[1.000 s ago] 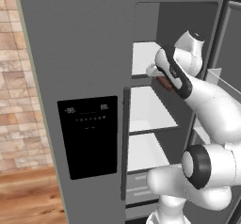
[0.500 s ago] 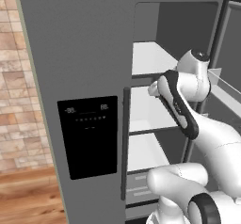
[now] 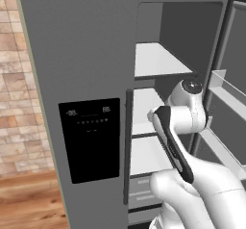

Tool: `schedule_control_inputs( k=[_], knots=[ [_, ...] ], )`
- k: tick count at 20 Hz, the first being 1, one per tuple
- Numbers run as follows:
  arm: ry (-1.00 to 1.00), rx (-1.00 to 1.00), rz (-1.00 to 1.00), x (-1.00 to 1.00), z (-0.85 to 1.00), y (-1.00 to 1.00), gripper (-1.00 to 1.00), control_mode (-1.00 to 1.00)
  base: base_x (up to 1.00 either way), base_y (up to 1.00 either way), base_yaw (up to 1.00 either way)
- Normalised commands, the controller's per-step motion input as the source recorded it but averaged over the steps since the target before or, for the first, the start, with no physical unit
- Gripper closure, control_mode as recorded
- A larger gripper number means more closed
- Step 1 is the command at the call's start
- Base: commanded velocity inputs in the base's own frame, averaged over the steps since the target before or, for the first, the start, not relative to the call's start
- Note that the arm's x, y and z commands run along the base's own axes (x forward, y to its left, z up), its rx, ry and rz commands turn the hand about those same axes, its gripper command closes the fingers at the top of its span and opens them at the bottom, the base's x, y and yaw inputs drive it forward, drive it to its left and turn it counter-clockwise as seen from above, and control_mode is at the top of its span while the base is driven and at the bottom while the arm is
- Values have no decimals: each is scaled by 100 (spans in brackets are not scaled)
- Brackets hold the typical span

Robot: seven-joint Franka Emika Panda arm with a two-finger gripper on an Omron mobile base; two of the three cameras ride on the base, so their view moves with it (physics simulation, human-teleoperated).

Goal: Retrieve the sausage and cheese from the fridge and place them on the cutting board on the counter.

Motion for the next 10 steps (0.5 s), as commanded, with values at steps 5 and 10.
schedule_control_inputs(
  k=[5, 10],
  knots=[
    [0, -1, -1, -1, -35, 0, 100, -100, 0, 0, 0],
    [0, 0, 0, 0, -27, 0, 100, -100, 0, 0, 0]
  ],
)
